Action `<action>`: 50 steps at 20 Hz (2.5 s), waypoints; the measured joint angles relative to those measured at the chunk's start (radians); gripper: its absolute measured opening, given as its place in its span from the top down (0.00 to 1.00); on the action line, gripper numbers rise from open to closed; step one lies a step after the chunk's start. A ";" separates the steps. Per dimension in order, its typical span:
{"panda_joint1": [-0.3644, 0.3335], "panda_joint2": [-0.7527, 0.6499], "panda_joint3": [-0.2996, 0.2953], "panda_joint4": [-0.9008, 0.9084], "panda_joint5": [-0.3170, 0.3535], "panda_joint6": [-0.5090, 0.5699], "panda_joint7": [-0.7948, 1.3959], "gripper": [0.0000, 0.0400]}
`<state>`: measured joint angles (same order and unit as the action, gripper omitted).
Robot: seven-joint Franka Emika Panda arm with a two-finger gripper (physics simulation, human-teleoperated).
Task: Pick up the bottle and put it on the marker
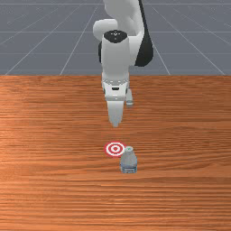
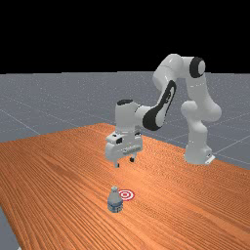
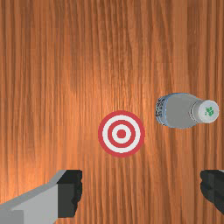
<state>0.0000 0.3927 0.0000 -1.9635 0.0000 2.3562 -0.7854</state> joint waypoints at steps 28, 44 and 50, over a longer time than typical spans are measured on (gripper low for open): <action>0.063 -0.004 -0.042 0.253 0.011 -0.074 1.675 0.00; 0.110 0.212 -0.030 0.359 -0.023 -0.024 1.693 0.00; 0.110 0.224 -0.033 0.366 -0.027 0.031 1.696 0.00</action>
<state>0.1104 0.6171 -0.0326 -1.5979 -0.0273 2.3874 0.9105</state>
